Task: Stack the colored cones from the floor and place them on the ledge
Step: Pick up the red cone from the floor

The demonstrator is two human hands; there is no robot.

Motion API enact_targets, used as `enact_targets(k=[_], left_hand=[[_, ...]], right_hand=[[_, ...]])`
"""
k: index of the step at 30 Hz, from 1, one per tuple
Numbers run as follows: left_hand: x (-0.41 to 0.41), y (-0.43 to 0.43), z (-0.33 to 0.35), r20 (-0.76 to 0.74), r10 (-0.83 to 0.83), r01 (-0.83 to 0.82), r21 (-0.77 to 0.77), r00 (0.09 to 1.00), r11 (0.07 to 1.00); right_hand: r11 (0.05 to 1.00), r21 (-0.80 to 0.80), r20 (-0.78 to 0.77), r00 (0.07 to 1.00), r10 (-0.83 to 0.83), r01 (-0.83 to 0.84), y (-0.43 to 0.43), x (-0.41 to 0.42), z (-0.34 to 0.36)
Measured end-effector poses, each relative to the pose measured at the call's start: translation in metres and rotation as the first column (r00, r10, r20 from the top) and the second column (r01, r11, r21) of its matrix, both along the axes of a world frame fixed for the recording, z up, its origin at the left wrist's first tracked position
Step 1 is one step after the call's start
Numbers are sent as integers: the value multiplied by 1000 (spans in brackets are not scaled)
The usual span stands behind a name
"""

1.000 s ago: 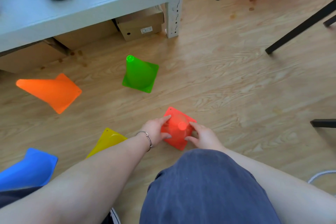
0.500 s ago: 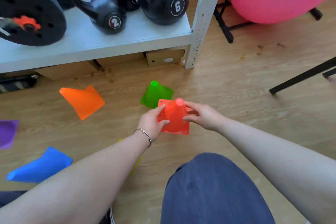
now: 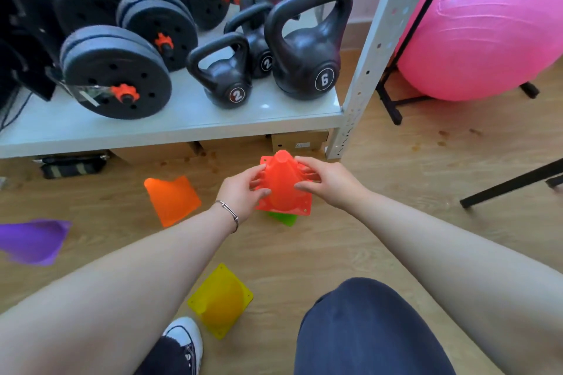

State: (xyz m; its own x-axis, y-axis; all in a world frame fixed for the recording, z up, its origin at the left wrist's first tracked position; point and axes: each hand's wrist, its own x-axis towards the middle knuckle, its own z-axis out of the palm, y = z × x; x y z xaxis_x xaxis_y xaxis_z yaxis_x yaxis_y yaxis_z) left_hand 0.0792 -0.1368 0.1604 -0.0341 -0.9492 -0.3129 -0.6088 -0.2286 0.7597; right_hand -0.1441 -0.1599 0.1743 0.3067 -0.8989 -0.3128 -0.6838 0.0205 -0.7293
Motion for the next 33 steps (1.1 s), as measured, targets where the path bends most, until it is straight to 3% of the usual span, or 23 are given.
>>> enact_targets(k=[8,13,18,33], left_hand=[[10,-61,-26,78,-272,262,118,959,958],[12,-78,-74,40,-357,342,201,933,918],[15,-85,-115,114,-364,333,224,924,916],[17,-86,-169,71,-320,289,281,945,915]], right_hand=[[988,8,-56,986,-156,156,-10,12,-33],[974,46,-56,974,-221,223,-5,17,-83],[962,72,-60,964,-260,264,-6,29,-117],[943,169,-117,956,-268,285,-12,42,-162]])
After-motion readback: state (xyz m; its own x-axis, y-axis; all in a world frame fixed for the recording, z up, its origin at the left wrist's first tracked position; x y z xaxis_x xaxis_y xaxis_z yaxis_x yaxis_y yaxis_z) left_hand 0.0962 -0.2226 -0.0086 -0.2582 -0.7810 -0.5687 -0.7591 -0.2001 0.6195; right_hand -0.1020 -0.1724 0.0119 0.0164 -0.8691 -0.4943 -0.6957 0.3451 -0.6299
